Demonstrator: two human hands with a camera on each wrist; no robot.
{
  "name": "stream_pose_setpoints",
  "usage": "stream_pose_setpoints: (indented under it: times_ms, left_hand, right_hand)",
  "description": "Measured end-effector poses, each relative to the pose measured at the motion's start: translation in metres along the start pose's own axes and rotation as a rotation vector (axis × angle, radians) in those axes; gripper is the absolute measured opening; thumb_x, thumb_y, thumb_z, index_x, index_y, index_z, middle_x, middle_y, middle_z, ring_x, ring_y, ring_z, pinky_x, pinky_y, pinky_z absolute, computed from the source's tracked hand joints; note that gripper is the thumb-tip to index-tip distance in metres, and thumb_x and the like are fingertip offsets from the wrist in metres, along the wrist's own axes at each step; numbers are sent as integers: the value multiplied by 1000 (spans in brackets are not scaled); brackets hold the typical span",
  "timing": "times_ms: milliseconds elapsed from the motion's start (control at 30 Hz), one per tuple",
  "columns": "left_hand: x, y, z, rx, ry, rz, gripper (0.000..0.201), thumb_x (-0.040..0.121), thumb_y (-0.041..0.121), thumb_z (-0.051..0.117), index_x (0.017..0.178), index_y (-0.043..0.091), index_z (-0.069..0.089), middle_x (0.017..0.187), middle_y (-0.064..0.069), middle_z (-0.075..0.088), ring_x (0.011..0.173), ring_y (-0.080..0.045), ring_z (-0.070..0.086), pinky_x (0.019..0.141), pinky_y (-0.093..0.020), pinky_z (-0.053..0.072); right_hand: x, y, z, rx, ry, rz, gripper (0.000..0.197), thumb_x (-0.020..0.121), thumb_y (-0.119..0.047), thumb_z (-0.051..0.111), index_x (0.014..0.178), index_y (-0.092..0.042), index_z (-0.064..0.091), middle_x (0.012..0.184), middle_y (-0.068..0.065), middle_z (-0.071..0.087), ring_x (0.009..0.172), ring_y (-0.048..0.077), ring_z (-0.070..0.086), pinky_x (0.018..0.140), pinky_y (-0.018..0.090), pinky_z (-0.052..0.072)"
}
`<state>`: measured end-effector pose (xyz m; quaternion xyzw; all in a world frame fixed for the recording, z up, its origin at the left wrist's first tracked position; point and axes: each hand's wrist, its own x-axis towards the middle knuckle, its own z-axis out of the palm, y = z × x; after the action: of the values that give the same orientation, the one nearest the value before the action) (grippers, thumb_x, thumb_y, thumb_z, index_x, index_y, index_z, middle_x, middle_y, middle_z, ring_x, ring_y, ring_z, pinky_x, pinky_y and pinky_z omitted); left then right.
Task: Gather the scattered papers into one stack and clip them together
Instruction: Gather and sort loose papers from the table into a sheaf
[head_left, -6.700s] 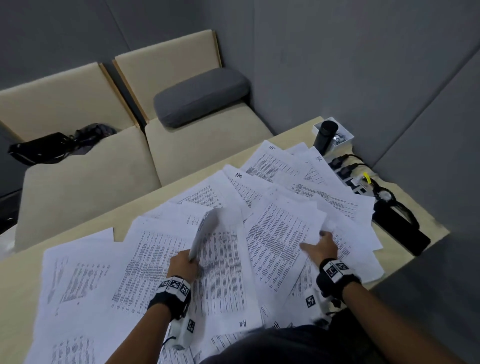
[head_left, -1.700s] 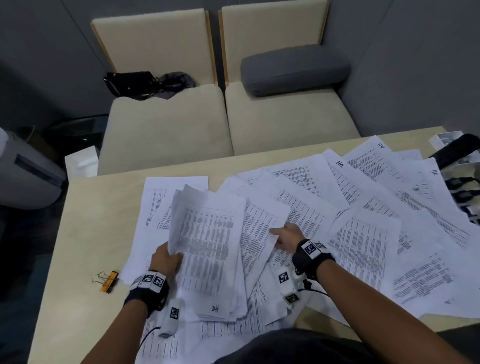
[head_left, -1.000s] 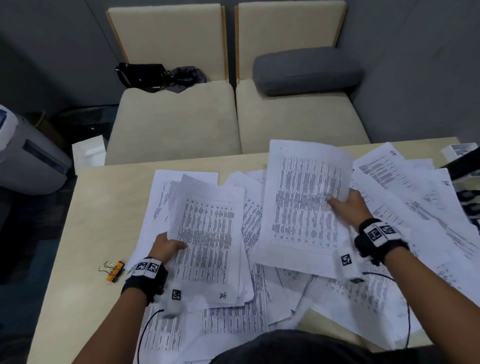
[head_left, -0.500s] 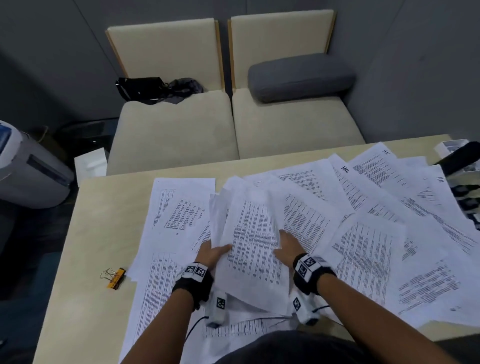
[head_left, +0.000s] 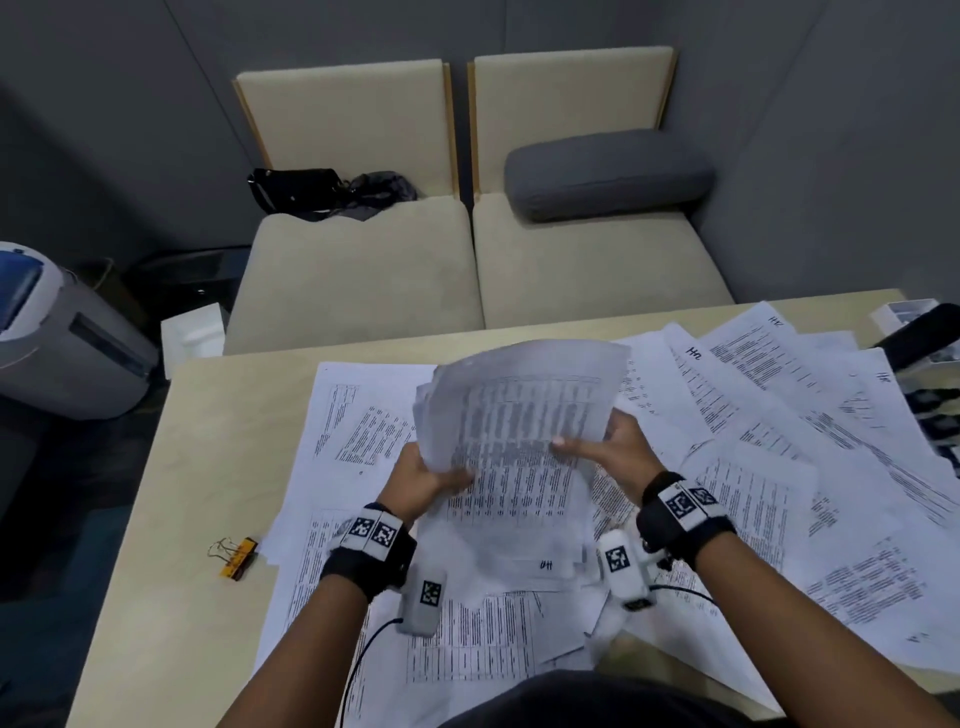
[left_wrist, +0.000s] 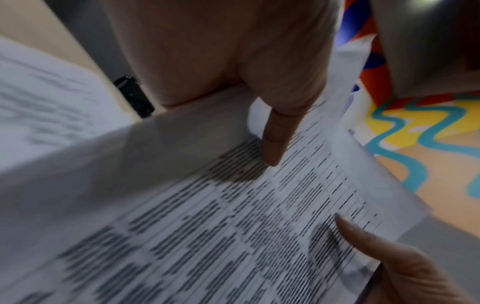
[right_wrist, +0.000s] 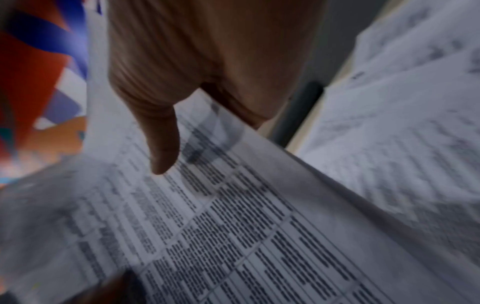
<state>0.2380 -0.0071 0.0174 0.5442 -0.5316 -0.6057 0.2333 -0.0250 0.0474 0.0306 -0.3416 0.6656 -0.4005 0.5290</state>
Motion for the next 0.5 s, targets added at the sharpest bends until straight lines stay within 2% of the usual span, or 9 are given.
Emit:
stream_pose_setpoints:
  times_ms: [67,133,200,267,300,333,400,467,500]
  left_hand:
    - [-3,29,0,-49,34,91,21,77,1,77,94,-2,66,83,-16,68,74,-26,68,65,-34,60]
    - [-8,55,-3,-124,86,160,15,79,0,73,91,6,67,82,-7,70,74,-20,69,60,-25,57]
    - [-16,76,-7,-185,126,240,17,81,-2,71,90,11,68,81,-2,73,75,-18,71,63,-25,58]
    - [-25,89,-12,-236,146,334,20,81,0,72,97,11,68,88,-1,75,85,-21,72,72,-31,60]
    - [-29,92,-14,-253,164,366,24,80,4,73,102,11,67,92,-2,75,90,-22,71,77,-33,60]
    - [-32,90,-16,-274,180,375,27,78,7,73,104,12,67,95,-1,74,92,-21,70,80,-35,59]
    - [-35,79,-14,-263,199,343,23,80,7,73,100,18,68,93,3,75,91,-17,70,83,-39,58]
    - [-36,59,-7,-204,200,262,23,84,6,71,97,24,67,93,6,75,91,-15,70,87,-46,56]
    - [-36,48,-5,-166,199,226,23,86,7,69,97,27,67,95,5,74,93,-16,69,88,-47,55]
  right_hand:
    - [-8,-32,6,-9,-8,-125,54,62,-22,87,111,-20,64,108,4,73,104,17,69,96,44,52]
    - [-16,-54,10,11,17,-243,50,69,-13,84,114,-17,62,110,1,71,106,11,67,96,34,51]
    - [-20,-66,11,52,65,-277,54,68,-18,87,113,-9,59,108,-3,70,101,7,67,92,31,52]
    - [-17,-64,11,59,120,-231,53,63,-32,91,92,-11,51,82,-20,67,74,-9,62,70,23,52]
    - [-18,-61,12,44,122,-204,56,58,-39,92,83,-16,47,69,-23,64,61,-11,58,59,22,50]
    - [-18,-57,14,28,104,-178,61,53,-46,93,83,-15,49,70,-22,67,62,-9,61,58,27,54]
    - [-19,-49,21,50,90,-162,76,54,-42,95,109,-5,58,99,4,74,90,18,72,78,40,61]
    - [-25,-39,31,34,5,-181,66,65,-26,91,118,-2,59,108,16,71,101,26,70,87,41,58]
    - [-27,-31,35,-15,-28,-140,69,64,-31,90,118,-1,59,109,19,70,102,28,69,88,42,57]
